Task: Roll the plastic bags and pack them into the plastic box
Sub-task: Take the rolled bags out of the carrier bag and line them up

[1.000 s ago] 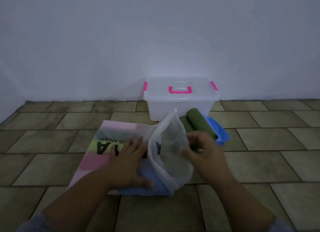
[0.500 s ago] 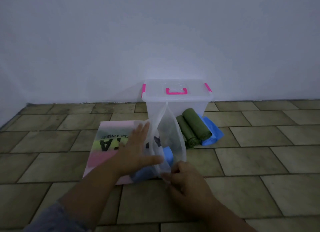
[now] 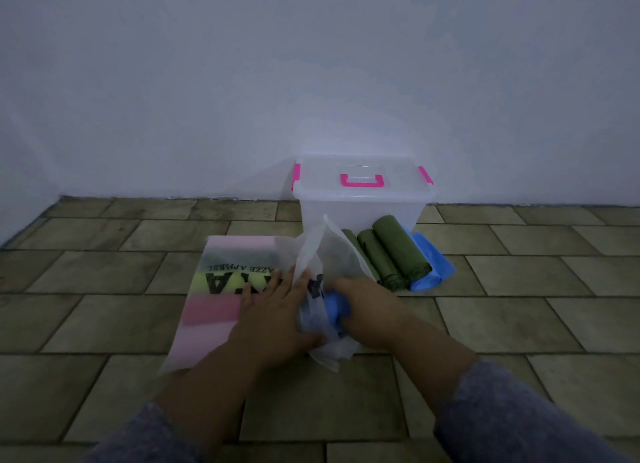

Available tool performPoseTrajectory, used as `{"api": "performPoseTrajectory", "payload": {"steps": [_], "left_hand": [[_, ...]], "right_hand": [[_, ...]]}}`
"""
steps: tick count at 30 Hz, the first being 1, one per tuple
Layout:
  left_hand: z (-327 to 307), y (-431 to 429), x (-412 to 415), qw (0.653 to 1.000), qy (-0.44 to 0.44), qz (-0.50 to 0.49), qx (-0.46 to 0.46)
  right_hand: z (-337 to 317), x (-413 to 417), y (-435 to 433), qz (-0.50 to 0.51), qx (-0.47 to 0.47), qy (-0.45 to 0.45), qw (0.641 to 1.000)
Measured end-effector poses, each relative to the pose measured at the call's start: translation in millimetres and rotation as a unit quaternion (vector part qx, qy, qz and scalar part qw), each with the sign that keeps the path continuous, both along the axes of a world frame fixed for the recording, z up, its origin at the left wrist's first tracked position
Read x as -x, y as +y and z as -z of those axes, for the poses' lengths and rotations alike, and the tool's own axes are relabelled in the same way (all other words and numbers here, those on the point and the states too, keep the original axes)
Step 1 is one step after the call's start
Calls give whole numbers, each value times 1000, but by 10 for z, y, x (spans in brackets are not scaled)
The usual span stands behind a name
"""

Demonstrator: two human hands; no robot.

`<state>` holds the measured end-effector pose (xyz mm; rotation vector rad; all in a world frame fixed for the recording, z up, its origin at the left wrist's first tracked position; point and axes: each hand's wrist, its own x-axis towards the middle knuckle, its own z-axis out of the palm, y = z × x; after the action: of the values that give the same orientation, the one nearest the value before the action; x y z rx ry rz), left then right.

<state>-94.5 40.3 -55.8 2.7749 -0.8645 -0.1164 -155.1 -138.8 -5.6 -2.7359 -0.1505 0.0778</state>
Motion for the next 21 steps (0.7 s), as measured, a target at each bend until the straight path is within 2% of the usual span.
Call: {"api": "performPoseTrajectory", "payload": {"steps": [2,4,7,11,13,16,18,19,20,21], "left_hand": [[5,6,-8,1000,1,-1,1],[9,12,-15,1000,3,-2,9],[-1,26,-21,999,11,-4,33],[-5,14,11,999,-4,-7,35],[1,4,35,999,-10,-10,36],[4,0,53,999,-12,-15,43],[-2,0,67,999,-14,-15,44],[-4,-1,75,999,-15,-16,46],[-5,2,84,999,-16,-17,48],[-4,7,90,998,-17,-17,50]], "right_hand": [[-13,-103,-4,-11,29,35,999],[-12,-103,-36,-4,5,45,999],[-29,32,-159,29,-103,13,994],[-163,292,-597,127,-220,-59,965],[-225,389,-895,182,-322,-97,924],[-209,398,-1228,268,-501,-195,800],[-127,301,-1295,356,-529,-246,730],[-56,231,-1298,407,-508,-254,716],[24,158,-1281,447,-470,-249,719],[99,96,-1242,471,-425,-232,737]]}}
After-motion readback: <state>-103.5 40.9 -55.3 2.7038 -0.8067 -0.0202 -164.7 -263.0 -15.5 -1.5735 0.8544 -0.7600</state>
